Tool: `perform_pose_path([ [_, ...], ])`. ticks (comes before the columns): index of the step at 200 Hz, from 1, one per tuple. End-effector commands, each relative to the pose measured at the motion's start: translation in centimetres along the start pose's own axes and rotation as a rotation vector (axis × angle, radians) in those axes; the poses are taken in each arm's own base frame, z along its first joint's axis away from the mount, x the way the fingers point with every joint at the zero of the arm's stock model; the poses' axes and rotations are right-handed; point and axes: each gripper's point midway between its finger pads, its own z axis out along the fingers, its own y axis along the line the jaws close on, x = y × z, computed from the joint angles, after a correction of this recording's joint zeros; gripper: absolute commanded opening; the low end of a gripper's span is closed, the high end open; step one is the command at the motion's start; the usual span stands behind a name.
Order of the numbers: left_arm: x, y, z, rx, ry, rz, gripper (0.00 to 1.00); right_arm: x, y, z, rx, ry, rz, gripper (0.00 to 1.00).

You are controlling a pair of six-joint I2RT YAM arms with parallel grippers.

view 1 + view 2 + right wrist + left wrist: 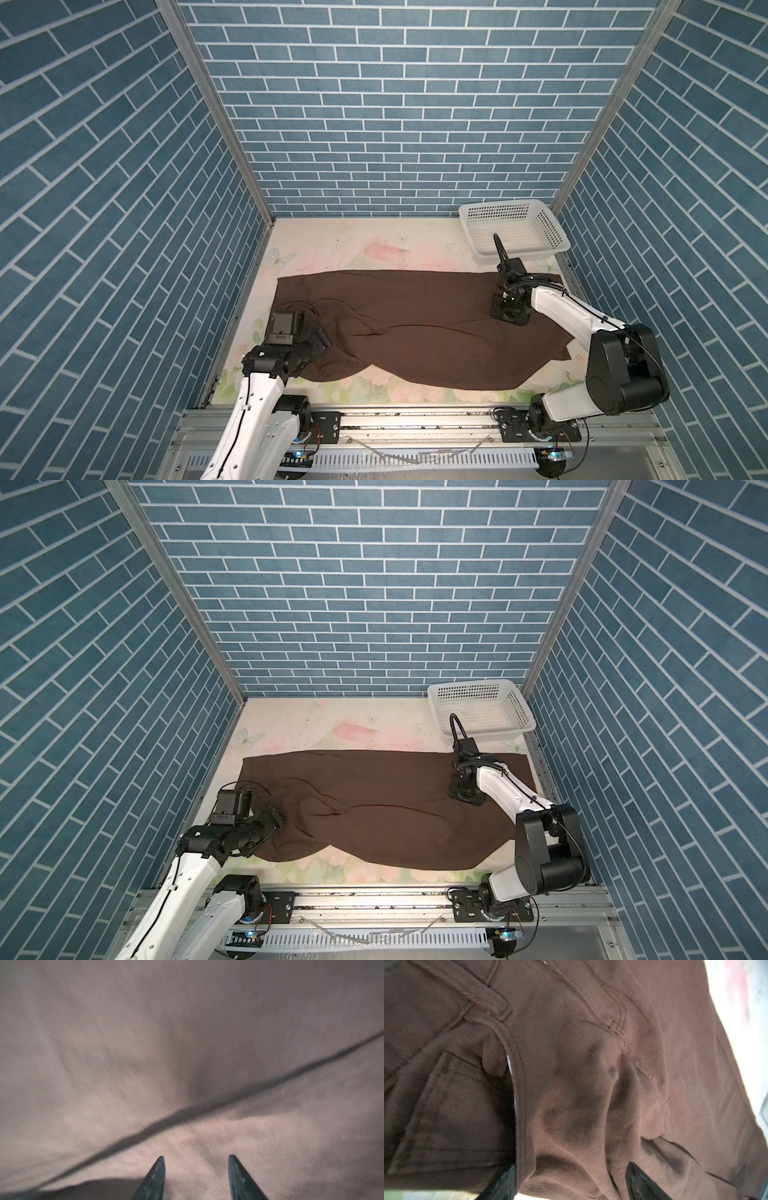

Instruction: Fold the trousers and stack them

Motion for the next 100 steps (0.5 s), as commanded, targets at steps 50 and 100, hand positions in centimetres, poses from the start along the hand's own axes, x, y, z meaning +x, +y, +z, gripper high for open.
perform_pose_path([
  [50,1.4,3.1,3.0,-0.199,0.046,0.013,0.86,-2.6,4.4,2.8,-0.102,0.045,-0.15,0.52],
  [100,-1.2,2.3,4.8,-0.258,0.01,0.051,0.66,-4.3,1.4,5.5,-0.02,0.075,-0.043,0.4],
])
